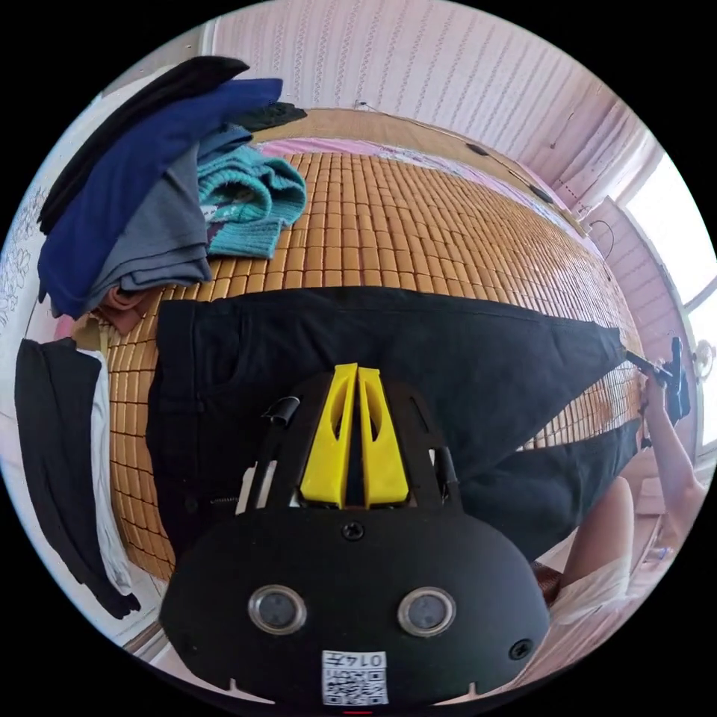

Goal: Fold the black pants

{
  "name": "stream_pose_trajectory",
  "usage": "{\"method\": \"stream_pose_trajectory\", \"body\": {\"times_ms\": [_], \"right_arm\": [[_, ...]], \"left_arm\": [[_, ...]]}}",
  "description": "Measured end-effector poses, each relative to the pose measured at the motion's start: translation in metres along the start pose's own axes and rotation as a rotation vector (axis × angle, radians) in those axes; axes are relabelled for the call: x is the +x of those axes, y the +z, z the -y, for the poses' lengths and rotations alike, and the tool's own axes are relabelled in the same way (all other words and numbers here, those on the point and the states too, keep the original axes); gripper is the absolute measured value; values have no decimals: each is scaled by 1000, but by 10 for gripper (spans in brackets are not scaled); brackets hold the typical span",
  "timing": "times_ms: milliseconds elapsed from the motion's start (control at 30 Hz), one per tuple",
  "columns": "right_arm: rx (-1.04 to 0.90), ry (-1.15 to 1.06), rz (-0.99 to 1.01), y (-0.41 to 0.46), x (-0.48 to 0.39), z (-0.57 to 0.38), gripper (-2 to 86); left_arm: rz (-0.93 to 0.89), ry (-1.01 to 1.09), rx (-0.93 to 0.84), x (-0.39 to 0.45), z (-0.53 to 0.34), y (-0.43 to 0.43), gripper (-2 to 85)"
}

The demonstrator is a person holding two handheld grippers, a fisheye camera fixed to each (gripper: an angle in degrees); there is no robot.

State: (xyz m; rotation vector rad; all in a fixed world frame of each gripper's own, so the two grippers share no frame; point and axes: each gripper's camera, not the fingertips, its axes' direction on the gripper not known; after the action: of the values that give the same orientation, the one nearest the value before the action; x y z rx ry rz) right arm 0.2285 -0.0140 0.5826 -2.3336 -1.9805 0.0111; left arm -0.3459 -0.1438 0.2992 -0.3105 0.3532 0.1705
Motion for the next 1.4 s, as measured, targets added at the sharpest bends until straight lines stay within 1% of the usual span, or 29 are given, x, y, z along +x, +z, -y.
{"method": "stream_pose_trajectory", "body": {"times_ms": [67,100,133,167,200,267,333,367,400,533,567,667,900,933,1000,1033,1067,1133,1200,1233,1300,1367,1400], "right_arm": [[10,9,6,-16,16,-43,2],[-2,41,1,-21,32,-74,10],[-15,61,-2,-22,40,-89,31],[-44,116,-10,-20,58,-118,73],[-72,178,-10,-15,74,-143,96],[-108,252,23,0,92,-171,112],[-163,291,70,27,101,-187,108],[-153,308,42,39,103,-194,83],[-148,295,-9,44,102,-196,40],[-202,160,-34,68,95,-191,4],[-213,139,-24,78,97,-190,2],[-187,117,-18,100,103,-189,-2],[-112,163,-8,149,111,-188,-4],[-96,179,-10,150,112,-190,-4],[-21,194,19,151,114,-202,-4],[-38,192,30,156,115,-205,-4],[-111,191,34,174,116,-210,-4],[-67,190,58,186,120,-222,-4],[-63,261,109,197,129,-229,-3],[-60,273,104,199,129,-231,-3],[5,264,-12,193,118,-246,-3],[74,212,-25,179,106,-262,-4],[113,185,-44,168,98,-276,-4]], "left_arm": [[-23,173,30,38,-20,-21,-8],[-36,209,27,48,-26,-24,-7],[-87,265,11,69,-40,-27,-5],[-162,311,-13,91,-55,-27,-2],[-196,327,-28,101,-62,-25,2],[-258,390,-80,144,-85,-15,24],[-274,409,-99,170,-97,-4,36],[-304,417,-124,184,-101,5,41],[-309,422,-138,191,-102,10,43],[-251,479,-184,220,-106,29,43],[-243,474,-161,221,-106,30,39],[-254,412,-178,217,-101,33,18],[-214,403,-177,224,-92,36,-8],[-218,392,-189,222,-91,34,-8],[-210,398,-157,219,-93,25,-9],[-202,410,-142,217,-95,20,-9],[-193,415,-156,215,-98,20,-10],[-197,425,-165,209,-103,23,-10],[-221,423,-154,201,-104,21,-10],[-243,392,-173,195,-102,19,-10],[-275,325,-172,182,-100,12,-9],[-346,256,-88,157,-105,-13,-9],[-356,231,-74,148,-107,-19,-9]]}}
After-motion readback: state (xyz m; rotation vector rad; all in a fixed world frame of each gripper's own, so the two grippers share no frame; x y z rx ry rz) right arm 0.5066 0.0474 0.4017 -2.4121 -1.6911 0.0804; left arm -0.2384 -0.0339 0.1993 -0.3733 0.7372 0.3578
